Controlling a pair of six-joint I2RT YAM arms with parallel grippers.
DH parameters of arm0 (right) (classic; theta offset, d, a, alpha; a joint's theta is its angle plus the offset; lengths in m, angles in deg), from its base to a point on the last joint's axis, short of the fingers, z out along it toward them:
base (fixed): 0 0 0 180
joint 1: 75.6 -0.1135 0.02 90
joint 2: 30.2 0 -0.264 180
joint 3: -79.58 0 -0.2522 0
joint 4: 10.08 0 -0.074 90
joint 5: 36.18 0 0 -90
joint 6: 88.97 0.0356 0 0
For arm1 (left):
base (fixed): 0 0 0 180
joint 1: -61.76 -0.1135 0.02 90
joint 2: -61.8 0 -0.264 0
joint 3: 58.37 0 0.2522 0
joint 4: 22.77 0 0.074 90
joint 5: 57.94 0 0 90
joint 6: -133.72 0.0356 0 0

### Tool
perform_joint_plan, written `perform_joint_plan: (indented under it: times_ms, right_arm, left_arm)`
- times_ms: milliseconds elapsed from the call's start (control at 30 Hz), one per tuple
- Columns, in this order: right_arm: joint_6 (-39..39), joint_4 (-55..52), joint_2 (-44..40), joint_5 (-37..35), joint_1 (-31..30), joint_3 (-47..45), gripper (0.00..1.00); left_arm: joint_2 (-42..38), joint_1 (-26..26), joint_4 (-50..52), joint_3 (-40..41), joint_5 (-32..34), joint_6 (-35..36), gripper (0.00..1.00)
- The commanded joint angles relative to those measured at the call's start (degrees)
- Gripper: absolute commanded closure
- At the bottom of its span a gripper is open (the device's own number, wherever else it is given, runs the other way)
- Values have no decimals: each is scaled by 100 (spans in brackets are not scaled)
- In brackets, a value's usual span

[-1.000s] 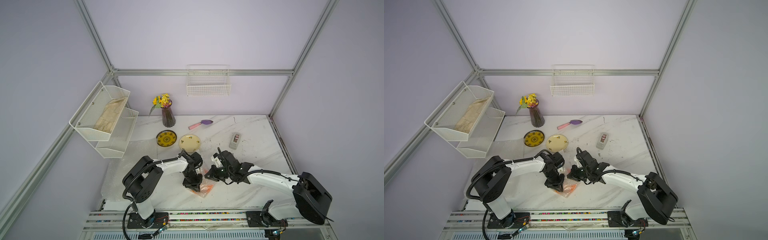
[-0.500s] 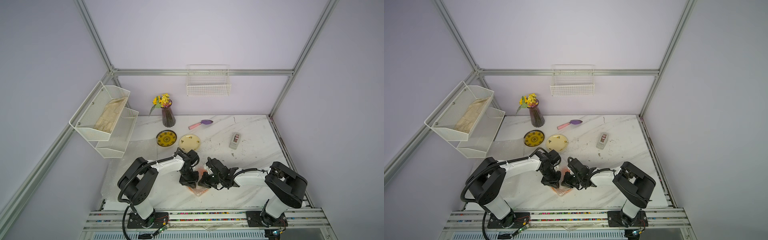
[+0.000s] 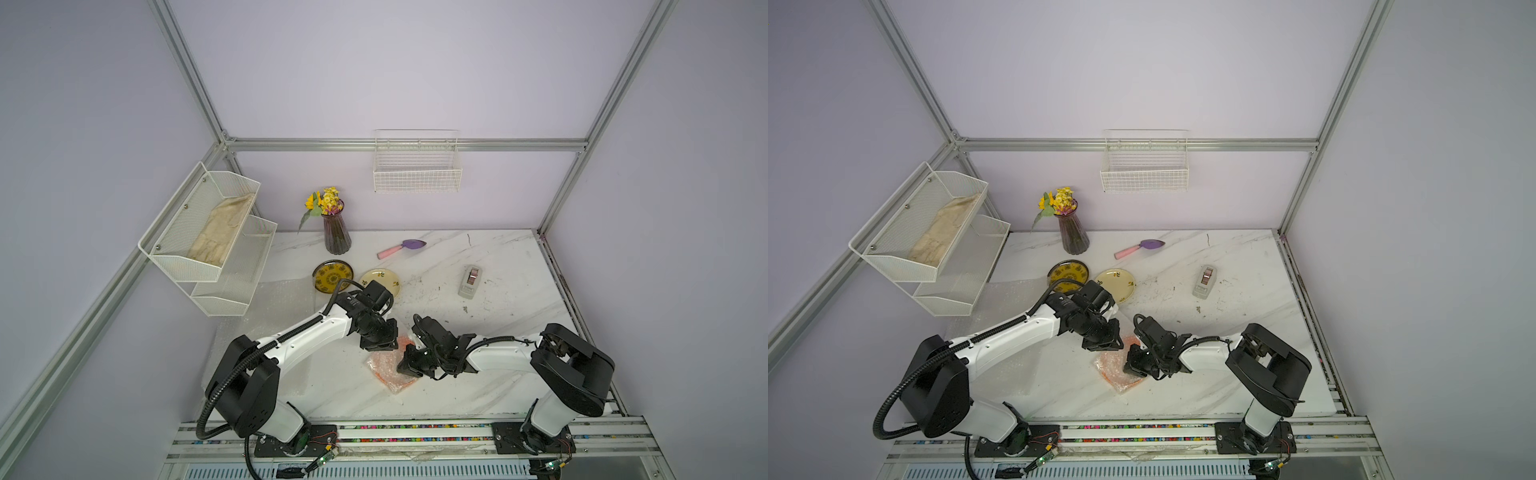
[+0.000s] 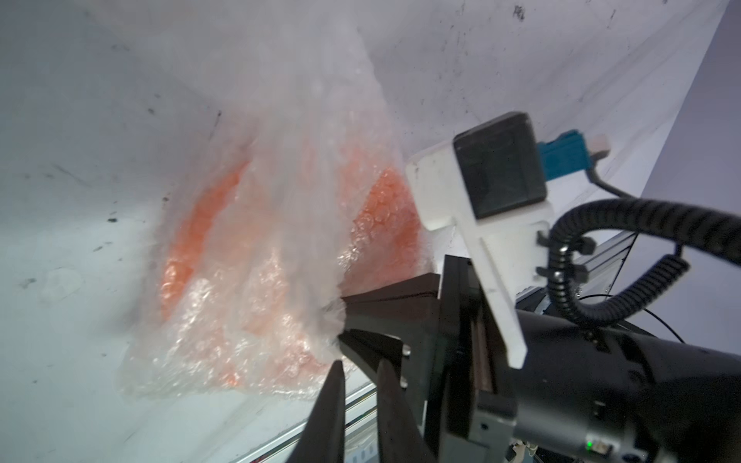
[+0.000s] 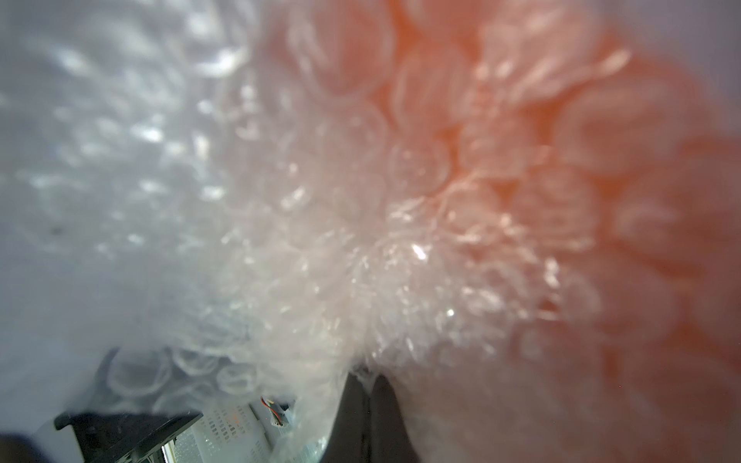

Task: Wrap dinner plates in bubble wrap
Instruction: Wrap the plate in the bubble wrap.

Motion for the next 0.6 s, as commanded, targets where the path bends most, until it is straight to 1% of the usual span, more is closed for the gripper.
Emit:
perform_joint_plan:
  times_ms: [0, 67, 167, 200, 300, 367, 433, 500, 567]
  right_arm:
    - [84, -998, 217, -293, -63, -151, 100]
    - [80, -1007, 192, -293, -62, -133, 100]
    - [49, -990, 49, -304, -68, -100, 100]
    - [30, -987, -34, -302, -70, -78, 97]
    - [-40, -1022, -447, -221, -63, 50, 83]
    - [-22, -983, -811, -102, -63, 107, 76]
    - [21, -1044, -1120, 115, -25, 177, 74]
    - [103, -1121, -1415, 364, 148, 209, 74]
    - [201, -1332, -1594, 223, 280, 226, 77]
  left_arm:
    - [306, 54, -512, -200, -229, -527, 83]
    - [480, 85, -774, 4, -150, -722, 83]
    - [835, 78, -699, 292, 88, -777, 84]
    - [926, 78, -650, 353, 159, -751, 84]
    - [1115, 73, -626, 568, 272, -678, 84]
    - [1187, 70, -626, 637, 314, -619, 84]
    - [1232, 70, -617, 656, 332, -582, 84]
    - [1254, 70, -608, 665, 330, -562, 84]
    - [1258, 70, -605, 665, 319, -547, 84]
